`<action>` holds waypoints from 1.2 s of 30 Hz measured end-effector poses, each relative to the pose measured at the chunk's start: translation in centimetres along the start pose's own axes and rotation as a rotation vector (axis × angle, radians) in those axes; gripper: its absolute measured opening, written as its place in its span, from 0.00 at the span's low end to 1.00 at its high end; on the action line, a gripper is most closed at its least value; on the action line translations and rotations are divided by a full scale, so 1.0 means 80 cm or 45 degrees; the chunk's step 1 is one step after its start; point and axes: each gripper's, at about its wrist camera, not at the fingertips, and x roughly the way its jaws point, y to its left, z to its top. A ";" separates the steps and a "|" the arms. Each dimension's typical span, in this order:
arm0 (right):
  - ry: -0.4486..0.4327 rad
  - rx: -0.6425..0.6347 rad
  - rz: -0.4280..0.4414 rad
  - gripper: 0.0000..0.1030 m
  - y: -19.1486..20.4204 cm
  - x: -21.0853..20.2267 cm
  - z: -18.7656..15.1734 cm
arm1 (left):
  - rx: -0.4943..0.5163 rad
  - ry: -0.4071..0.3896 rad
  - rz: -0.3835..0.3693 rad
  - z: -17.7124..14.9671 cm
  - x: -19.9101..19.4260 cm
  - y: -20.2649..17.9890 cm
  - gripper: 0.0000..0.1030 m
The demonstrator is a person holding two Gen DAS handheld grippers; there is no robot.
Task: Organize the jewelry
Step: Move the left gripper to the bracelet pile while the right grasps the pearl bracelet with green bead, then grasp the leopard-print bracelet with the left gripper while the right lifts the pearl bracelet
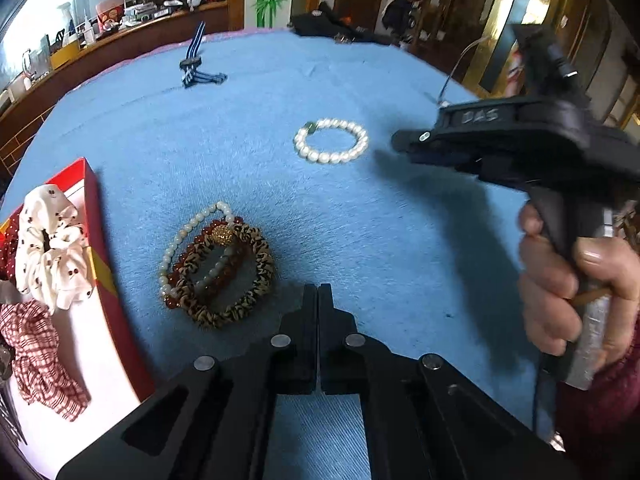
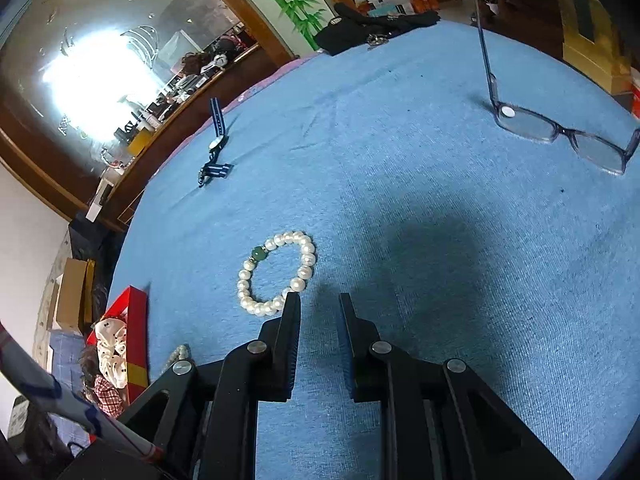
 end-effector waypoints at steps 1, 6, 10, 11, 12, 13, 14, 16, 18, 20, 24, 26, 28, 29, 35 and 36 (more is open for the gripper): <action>0.009 0.007 0.007 0.18 0.000 0.000 0.001 | -0.006 -0.014 -0.016 -0.001 -0.007 0.001 0.00; 0.067 -0.014 -0.055 0.18 0.018 0.008 0.010 | -0.030 -0.106 -0.067 -0.002 -0.042 0.013 0.00; 0.102 -0.041 -0.142 0.20 0.030 0.025 0.023 | 0.002 -0.108 -0.049 -0.007 -0.046 0.018 0.00; 0.103 -0.041 -0.154 0.25 0.032 0.029 0.025 | 0.010 -0.103 -0.043 -0.007 -0.044 0.018 0.00; 0.102 -0.042 -0.171 0.31 0.033 0.033 0.028 | 0.016 -0.098 -0.030 -0.009 -0.044 0.019 0.00; 0.106 -0.047 -0.187 0.33 0.033 0.038 0.029 | 0.019 -0.094 -0.015 -0.010 -0.043 0.019 0.00; 0.109 -0.048 -0.199 0.33 0.034 0.043 0.031 | 0.019 -0.089 -0.012 -0.011 -0.042 0.020 0.00; 0.091 -0.078 -0.236 0.33 0.040 0.049 0.034 | 0.011 -0.075 -0.006 -0.010 -0.036 0.025 0.00; 0.085 -0.132 -0.285 0.33 0.047 0.052 0.035 | 0.006 -0.057 -0.003 -0.007 -0.029 0.027 0.00; 0.076 -0.211 -0.345 0.21 0.055 0.056 0.033 | 0.016 -0.033 0.001 -0.005 -0.022 0.025 0.00; 0.039 -0.315 -0.391 0.09 0.058 0.056 0.027 | 0.039 0.007 0.052 -0.003 -0.008 0.019 0.13; 0.029 -0.301 -0.346 0.09 0.050 0.049 0.028 | 0.052 0.004 0.105 0.000 -0.005 0.016 0.42; 0.013 -0.267 -0.290 0.09 0.043 0.039 0.031 | 0.069 -0.009 0.157 0.002 -0.006 0.013 0.42; 0.001 -0.256 -0.263 0.09 0.040 0.033 0.033 | 0.068 -0.005 0.159 0.004 -0.006 0.013 0.42; -0.064 -0.202 -0.172 0.09 0.034 0.003 0.037 | 0.082 0.036 0.171 0.009 0.010 0.007 0.27; -0.071 -0.192 -0.162 0.09 0.034 0.000 0.038 | 0.079 0.042 0.175 0.010 0.014 0.005 0.23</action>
